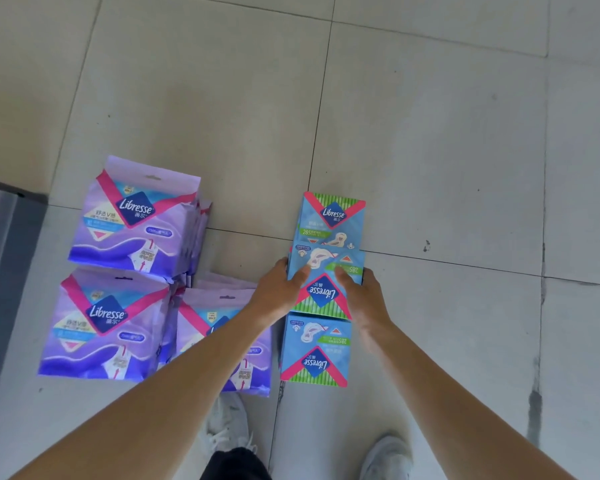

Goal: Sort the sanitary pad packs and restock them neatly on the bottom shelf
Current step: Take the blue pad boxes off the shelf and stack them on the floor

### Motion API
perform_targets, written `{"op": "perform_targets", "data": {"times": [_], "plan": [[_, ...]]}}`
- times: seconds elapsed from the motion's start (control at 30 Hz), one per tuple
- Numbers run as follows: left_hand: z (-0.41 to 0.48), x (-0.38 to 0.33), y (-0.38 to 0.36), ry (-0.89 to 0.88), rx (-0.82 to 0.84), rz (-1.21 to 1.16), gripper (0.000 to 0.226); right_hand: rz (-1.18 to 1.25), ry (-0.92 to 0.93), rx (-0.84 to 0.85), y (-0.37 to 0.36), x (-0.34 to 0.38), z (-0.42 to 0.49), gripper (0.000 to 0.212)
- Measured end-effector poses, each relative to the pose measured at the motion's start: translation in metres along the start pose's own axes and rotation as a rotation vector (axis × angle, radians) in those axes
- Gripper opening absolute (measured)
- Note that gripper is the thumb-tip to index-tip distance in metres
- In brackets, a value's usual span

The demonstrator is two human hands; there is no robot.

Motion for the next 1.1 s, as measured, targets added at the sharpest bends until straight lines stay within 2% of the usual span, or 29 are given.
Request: {"op": "perform_targets", "data": {"times": [0.17,0.27,0.33,0.4,0.57,0.67,0.8,0.9,1.0,1.1], "plan": [[0.001,0.002,-0.001,0.032,0.006,0.027,0.036,-0.042,-0.044,0.005,0.005,-0.002,-0.002,0.038],[-0.013,-0.006,0.013,0.056,-0.064,0.068,0.053,-0.082,-0.042,-0.021,0.014,0.009,-0.007,0.039],[-0.025,-0.012,0.030,0.025,-0.170,0.208,0.058,-0.270,0.024,-0.024,0.025,0.029,-0.018,0.044],[-0.045,-0.020,0.051,-0.033,-0.280,0.390,0.051,-0.569,0.156,0.013,0.032,0.058,-0.032,0.050],[-0.140,-0.041,0.105,-0.148,-0.409,0.657,0.031,-1.156,0.460,0.264,0.005,0.147,-0.090,0.039],[-0.208,-0.046,0.146,-0.164,-0.484,0.711,0.029,-1.368,0.651,0.365,-0.033,0.212,-0.135,0.036],[-0.299,-0.031,0.213,-0.104,-0.616,0.664,0.031,-1.421,0.865,0.524,-0.101,0.292,-0.212,0.029],[-0.363,0.006,0.266,0.008,-0.691,0.516,0.029,-1.404,1.001,0.661,-0.152,0.332,-0.282,0.028],[-0.419,0.058,0.311,0.120,-0.740,0.369,0.023,-1.430,1.106,0.854,-0.204,0.343,-0.357,0.026],[-0.467,0.116,0.351,0.235,-0.796,0.229,0.024,-1.398,1.158,0.981,-0.256,0.346,-0.421,0.014]]}}
Point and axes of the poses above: each hand's wrist, its own z-axis towards the middle knuckle, its own y-axis out of the back of the hand, x = y × z, the point moved 10 cm from there along z, towards the middle knuckle, and after that the axes turned 15 degrees about y, right-handed, at the moved point
